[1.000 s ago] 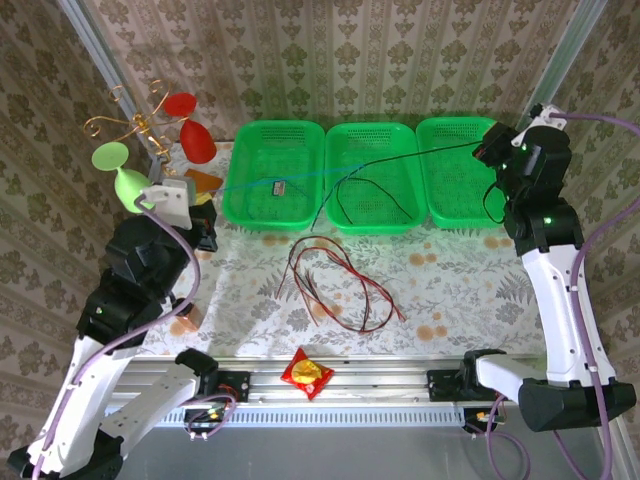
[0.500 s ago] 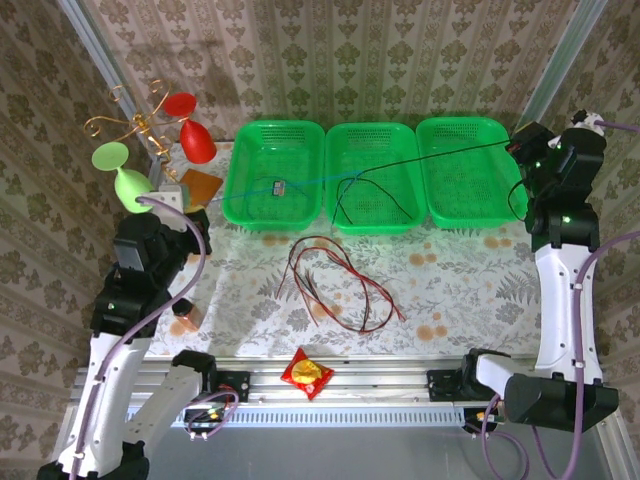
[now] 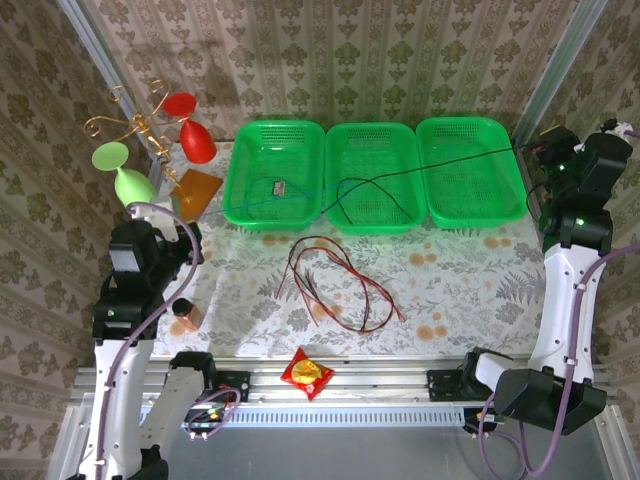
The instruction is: Untangle the cables
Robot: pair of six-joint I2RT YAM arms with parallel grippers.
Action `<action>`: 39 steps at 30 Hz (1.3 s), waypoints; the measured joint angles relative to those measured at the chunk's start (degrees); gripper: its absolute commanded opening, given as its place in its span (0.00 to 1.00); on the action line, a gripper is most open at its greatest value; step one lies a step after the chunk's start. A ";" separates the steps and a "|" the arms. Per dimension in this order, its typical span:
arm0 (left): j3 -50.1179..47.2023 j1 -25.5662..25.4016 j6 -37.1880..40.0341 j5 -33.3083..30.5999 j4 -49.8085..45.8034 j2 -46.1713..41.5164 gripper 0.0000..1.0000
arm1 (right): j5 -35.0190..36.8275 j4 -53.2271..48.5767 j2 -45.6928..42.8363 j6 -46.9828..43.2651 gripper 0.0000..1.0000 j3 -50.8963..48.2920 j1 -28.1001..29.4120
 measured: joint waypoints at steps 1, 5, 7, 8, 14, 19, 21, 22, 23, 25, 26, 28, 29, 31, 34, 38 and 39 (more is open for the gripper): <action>-0.15 0.46 0.00 0.26 -0.17 -0.04 0.00 | -0.07 0.15 0.00 0.15 0.00 0.00 -0.13; -0.35 3.28 0.04 1.44 -1.68 -0.04 0.00 | -0.46 0.42 0.00 0.66 0.00 0.00 -1.27; -0.94 5.53 0.04 2.69 -2.14 -0.07 0.00 | -0.68 0.57 0.00 0.85 0.00 0.00 -2.01; -1.42 6.64 0.02 3.48 -2.23 -0.07 0.00 | -0.85 0.68 0.00 0.98 0.00 0.00 -2.29; -3.89 10.56 -0.42 8.15 -2.58 -0.02 0.00 | -2.16 1.75 -0.02 2.95 0.00 -0.13 -2.82; -3.91 11.89 0.24 9.20 -3.28 0.11 0.00 | -2.58 2.10 -0.02 3.30 0.00 -0.33 -3.08; -3.91 13.57 0.61 9.79 -3.74 0.13 0.00 | -2.60 2.10 -0.02 3.30 0.00 -0.33 -3.21; -3.91 14.34 0.61 10.25 -3.85 0.22 0.00 | -2.60 2.10 0.00 3.30 0.00 -0.33 -3.21; -3.91 14.80 0.59 10.75 -3.85 0.35 0.00 | -2.60 2.10 0.00 3.30 0.00 -0.33 -3.26; -3.91 15.06 0.37 12.11 -3.82 0.39 0.00 | -2.86 2.12 -0.02 3.56 0.00 -0.33 -3.26; -3.91 15.06 0.15 12.87 -3.80 0.44 0.00 | -3.15 2.12 0.00 3.76 0.00 -0.33 -3.26; -3.96 15.06 -0.50 14.36 -3.61 0.44 0.00 | -4.00 2.12 0.00 4.28 0.00 -0.33 -3.23; -4.00 15.06 -0.87 14.86 -3.41 0.44 0.00 | -4.37 2.12 0.00 4.57 0.00 -0.33 -3.17; -4.02 15.06 -1.62 16.06 -2.67 0.44 0.00 | -4.90 2.10 0.00 5.01 0.00 -0.28 -2.75; -4.00 15.06 -2.60 17.38 -1.92 0.44 0.00 | -6.05 1.95 0.13 5.55 0.00 0.74 -1.66; -3.48 15.06 -3.50 18.40 -1.66 0.68 0.00 | -7.02 2.16 0.76 6.75 0.00 4.33 1.22; -3.08 15.04 -3.78 18.67 -1.53 0.79 0.00 | -7.15 2.21 1.03 6.84 0.00 5.46 2.32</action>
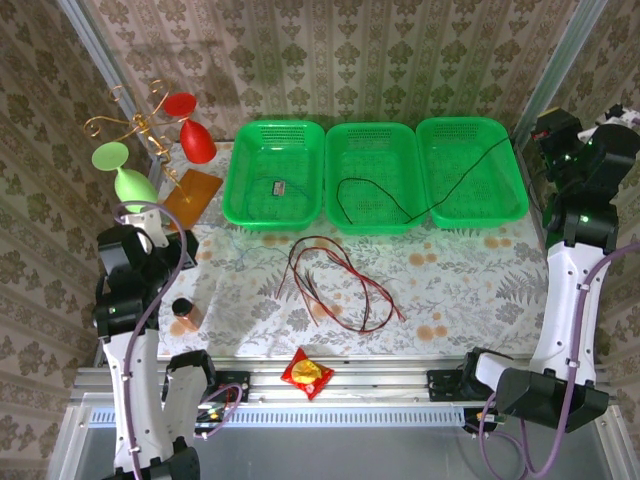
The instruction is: Untangle the cables
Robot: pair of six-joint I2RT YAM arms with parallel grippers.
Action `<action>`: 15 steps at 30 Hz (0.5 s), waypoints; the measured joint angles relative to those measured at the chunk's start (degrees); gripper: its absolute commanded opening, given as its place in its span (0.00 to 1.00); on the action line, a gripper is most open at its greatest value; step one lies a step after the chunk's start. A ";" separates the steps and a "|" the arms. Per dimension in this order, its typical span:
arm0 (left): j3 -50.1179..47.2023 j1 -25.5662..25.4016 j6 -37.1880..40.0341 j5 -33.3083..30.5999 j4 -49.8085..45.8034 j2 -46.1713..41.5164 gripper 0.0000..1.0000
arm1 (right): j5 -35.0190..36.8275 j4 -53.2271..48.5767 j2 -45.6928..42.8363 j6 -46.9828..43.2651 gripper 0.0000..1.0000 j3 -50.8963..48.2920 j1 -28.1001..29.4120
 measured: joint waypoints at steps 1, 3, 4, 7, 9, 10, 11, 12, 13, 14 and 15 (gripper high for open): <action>0.37 -0.02 -0.31 0.15 0.17 0.09 0.00 | -0.11 0.11 0.44 0.07 0.00 1.16 1.29; 0.94 -0.04 -0.76 0.31 0.61 0.22 0.00 | -0.11 0.42 1.68 0.04 0.00 3.48 3.98; 1.20 -0.11 -0.96 0.39 0.79 0.31 0.00 | -0.09 0.52 2.43 0.00 0.00 4.57 5.38; 1.55 -0.52 -1.44 0.48 1.18 0.31 0.00 | 0.15 0.79 5.20 -0.31 0.00 7.43 9.27; 1.62 -0.87 -1.84 0.66 1.25 0.31 0.00 | 0.57 0.79 7.41 -0.42 0.00 9.40 11.63; 1.62 -1.18 -2.03 0.66 1.25 0.31 0.00 | 1.01 0.81 8.70 -0.55 0.00 10.58 12.81; 1.62 -1.36 -2.14 0.66 1.25 0.31 0.00 | 1.29 0.79 10.01 -0.63 0.00 11.80 13.88; 1.62 -1.57 -2.25 0.66 1.27 0.31 0.00 | 1.49 0.70 11.19 -0.76 0.00 13.00 14.86; 1.62 -1.88 -2.27 0.66 1.29 0.31 0.00 | 1.73 0.72 12.55 -0.83 0.00 14.43 15.98; 1.62 -2.10 -2.29 0.66 1.38 0.31 0.00 | 2.05 0.74 13.97 -1.05 0.00 15.87 17.03; 1.62 -2.40 -2.43 0.61 1.46 0.31 0.00 | 2.34 0.72 15.21 -1.36 0.00 17.27 18.01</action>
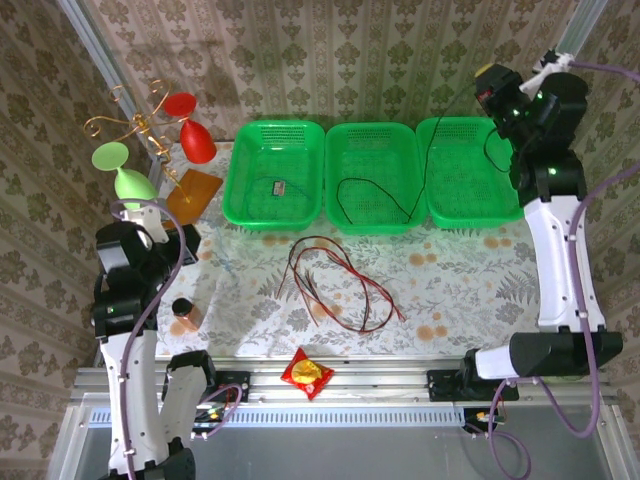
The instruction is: Untangle the cables
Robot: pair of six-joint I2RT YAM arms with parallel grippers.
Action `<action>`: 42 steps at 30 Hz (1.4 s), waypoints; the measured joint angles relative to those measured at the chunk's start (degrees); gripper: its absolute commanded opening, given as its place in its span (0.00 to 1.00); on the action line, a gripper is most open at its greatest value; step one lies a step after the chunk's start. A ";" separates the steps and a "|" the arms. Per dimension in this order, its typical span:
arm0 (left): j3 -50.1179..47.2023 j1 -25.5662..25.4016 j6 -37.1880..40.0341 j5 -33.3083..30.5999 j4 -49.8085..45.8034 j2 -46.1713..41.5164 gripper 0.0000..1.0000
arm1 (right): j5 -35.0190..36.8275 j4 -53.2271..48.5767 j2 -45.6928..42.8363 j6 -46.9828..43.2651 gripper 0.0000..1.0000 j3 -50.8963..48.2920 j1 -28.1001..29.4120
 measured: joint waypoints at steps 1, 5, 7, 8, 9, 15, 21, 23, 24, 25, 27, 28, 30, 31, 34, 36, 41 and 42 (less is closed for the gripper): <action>0.00 -0.33 -0.20 -0.02 0.11 0.00 0.00 | 0.33 0.07 1.38 -0.37 0.00 1.51 1.09; 0.00 -1.84 -0.92 -0.37 0.20 0.00 0.00 | 0.81 0.09 5.88 -1.29 0.00 5.86 4.81; 0.00 -3.10 -1.38 -0.79 0.46 0.00 0.00 | 1.20 0.15 7.93 -1.92 0.00 7.30 6.67; 0.00 -3.87 -1.62 -1.16 0.68 0.00 0.00 | 1.64 0.22 8.92 -2.16 0.00 7.91 7.61; 0.00 -4.74 -1.95 -1.60 0.90 -0.02 0.00 | 2.08 0.33 9.88 -2.51 0.00 8.39 8.63; -0.96 -9.53 -3.06 -4.63 2.01 -0.79 0.00 | 9.66 -1.88 16.68 -8.48 0.00 8.57 16.24; -1.38 -12.17 -3.91 -6.75 2.54 -0.87 0.00 | 19.37 -6.01 27.17 -14.51 0.00 1.29 20.20; -1.42 -13.05 -3.93 -7.54 2.54 -0.87 0.00 | 20.61 -9.73 32.33 -15.39 0.00 0.83 20.26; -1.42 -13.49 -3.93 -7.82 2.51 -0.87 0.00 | 21.05 -11.52 35.23 -15.82 0.00 1.11 20.26; -1.42 -13.84 -3.93 -8.04 2.51 -0.87 0.00 | 21.33 -13.53 38.07 -16.24 0.00 1.53 20.28; -1.42 -14.27 -3.98 -8.26 2.51 -0.85 0.00 | 21.59 -17.49 43.12 -17.33 0.00 2.71 20.44; -1.42 -14.53 -4.11 -8.48 2.54 -0.81 0.00 | 21.66 -19.56 45.46 -17.73 0.00 3.61 20.50; -1.42 -14.91 -4.20 -8.72 2.51 -0.63 0.00 | 21.66 -22.43 48.48 -18.58 0.09 4.74 20.57; -1.42 -15.15 -4.28 -8.83 2.54 -0.50 0.00 | 21.68 -23.39 49.09 -18.93 0.27 4.85 20.65; -0.94 -16.00 -4.31 -9.38 2.25 0.09 0.00 | 21.70 -26.23 48.94 -20.35 0.64 6.12 20.74; 0.22 -16.35 -4.31 -9.60 1.84 0.63 0.00 | 21.86 -26.51 47.69 -21.86 0.74 7.10 20.74; 6.43 -16.52 -4.37 -10.16 0.92 2.84 0.00 | 22.29 -26.75 38.47 -24.61 0.85 7.45 20.70; 8.07 -16.74 -4.61 -10.21 1.03 3.37 0.00 | 22.21 -26.34 35.63 -25.00 0.85 7.26 20.70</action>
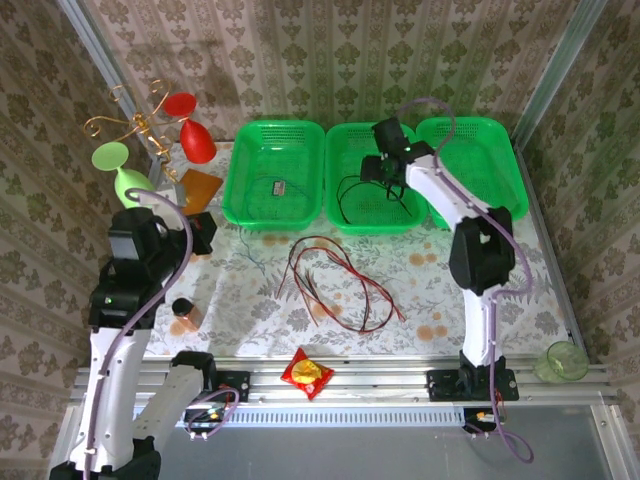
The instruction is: Untangle the cables
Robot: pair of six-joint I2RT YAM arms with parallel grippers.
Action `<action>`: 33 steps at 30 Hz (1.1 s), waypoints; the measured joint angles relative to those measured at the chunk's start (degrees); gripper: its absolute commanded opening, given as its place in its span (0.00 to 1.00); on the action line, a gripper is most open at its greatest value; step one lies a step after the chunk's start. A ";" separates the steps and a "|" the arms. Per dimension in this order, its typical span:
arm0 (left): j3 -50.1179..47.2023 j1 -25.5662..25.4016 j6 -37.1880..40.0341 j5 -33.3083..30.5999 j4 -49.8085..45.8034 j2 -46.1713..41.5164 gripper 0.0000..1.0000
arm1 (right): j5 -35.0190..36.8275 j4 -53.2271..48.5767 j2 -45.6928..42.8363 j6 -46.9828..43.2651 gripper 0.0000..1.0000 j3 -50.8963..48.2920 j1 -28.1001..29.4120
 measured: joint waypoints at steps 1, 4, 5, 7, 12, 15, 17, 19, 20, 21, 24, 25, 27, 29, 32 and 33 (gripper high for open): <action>1.49 -0.15 -0.31 0.02 0.07 0.48 0.00 | -0.42 1.03 -3.10 -0.24 0.86 -0.72 0.00; 5.44 -0.66 -1.20 0.24 0.39 2.05 0.00 | -2.16 6.71 -13.49 -1.36 0.86 -6.54 -0.02; 6.71 -0.83 -1.38 0.31 0.48 2.60 0.00 | -2.99 8.83 -16.59 -1.73 0.86 -9.03 -0.07; 9.53 -1.44 -2.01 0.68 0.92 4.00 0.00 | -5.70 14.69 -23.63 -2.62 0.83 -15.89 -0.11; 15.32 -3.80 -2.80 0.90 2.32 7.80 0.00 | -16.70 30.99 -35.30 -8.17 0.81 -32.98 0.94; 17.99 -6.12 -2.78 0.83 3.43 10.12 0.00 | -24.70 36.85 -38.80 -14.80 0.81 -39.74 4.70; 19.08 -7.80 -2.75 0.61 3.85 11.45 0.00 | -29.99 38.27 -39.58 -17.79 0.80 -40.72 7.08; 19.67 -9.86 -2.73 0.17 4.28 12.59 0.00 | -34.82 39.19 -40.09 -20.35 0.78 -40.74 9.33; 19.80 -10.69 -2.71 -0.04 4.35 12.98 0.00 | -36.30 39.17 -40.26 -21.20 0.77 -40.72 10.08; 19.82 -11.76 -2.71 -0.44 4.52 13.35 0.00 | -37.88 38.88 -40.35 -22.34 0.76 -40.59 11.08; 19.85 -14.49 -2.67 -1.77 4.72 14.14 0.00 | -41.13 36.33 -39.74 -24.46 0.72 -39.23 13.44; 19.89 -15.43 -2.67 -2.21 4.79 14.36 0.00 | -41.92 35.30 -39.23 -24.94 0.71 -38.45 14.12; 19.91 -17.20 -2.56 -3.10 4.96 14.78 0.00 | -42.88 33.94 -38.10 -25.14 0.73 -37.20 15.37; 20.04 -18.78 -2.47 -3.87 5.20 15.23 0.00 | -43.50 33.46 -37.07 -24.98 0.77 -36.94 16.20; 20.63 -20.52 -2.45 -4.63 5.60 16.06 0.00 | -44.15 33.53 -34.88 -24.35 0.84 -36.94 16.94; 20.98 -21.05 -2.45 -4.92 5.68 16.41 0.00 | -44.15 33.59 -34.18 -24.04 0.85 -36.94 17.20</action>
